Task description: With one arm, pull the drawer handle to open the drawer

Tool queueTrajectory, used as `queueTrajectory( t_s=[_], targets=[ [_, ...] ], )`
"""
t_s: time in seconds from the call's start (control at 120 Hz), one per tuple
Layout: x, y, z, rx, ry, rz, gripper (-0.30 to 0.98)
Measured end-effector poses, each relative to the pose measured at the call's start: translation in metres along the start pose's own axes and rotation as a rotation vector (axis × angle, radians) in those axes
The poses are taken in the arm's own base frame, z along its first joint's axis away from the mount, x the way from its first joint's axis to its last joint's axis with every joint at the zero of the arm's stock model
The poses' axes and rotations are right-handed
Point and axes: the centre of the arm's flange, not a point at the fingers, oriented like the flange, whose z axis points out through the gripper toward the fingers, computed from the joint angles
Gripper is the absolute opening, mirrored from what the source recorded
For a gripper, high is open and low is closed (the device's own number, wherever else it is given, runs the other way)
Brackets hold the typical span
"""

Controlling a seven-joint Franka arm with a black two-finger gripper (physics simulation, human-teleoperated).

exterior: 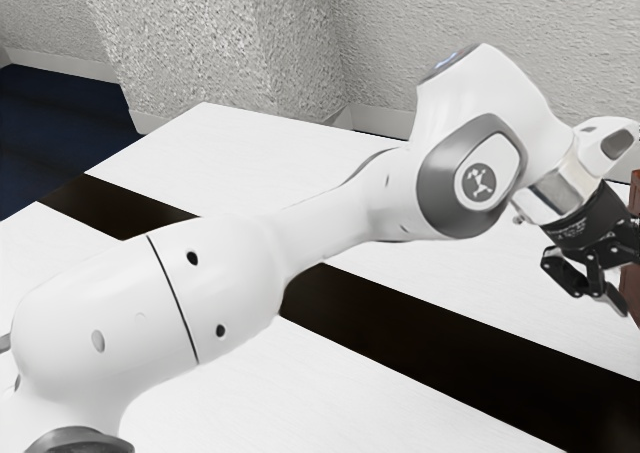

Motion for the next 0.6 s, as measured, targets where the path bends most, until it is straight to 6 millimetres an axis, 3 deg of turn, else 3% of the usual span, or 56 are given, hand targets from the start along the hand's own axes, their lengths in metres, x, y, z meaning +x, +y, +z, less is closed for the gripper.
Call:
queueTrajectory(
  t_s=[0.342,0.6],
  targets=[
    [0.0047,-0.0052,0.0093,-0.005,0.011,-0.019,0.43],
    [0.0028,-0.0019,0.0009,0.004,0.018,-0.011,0.18]
  ],
)
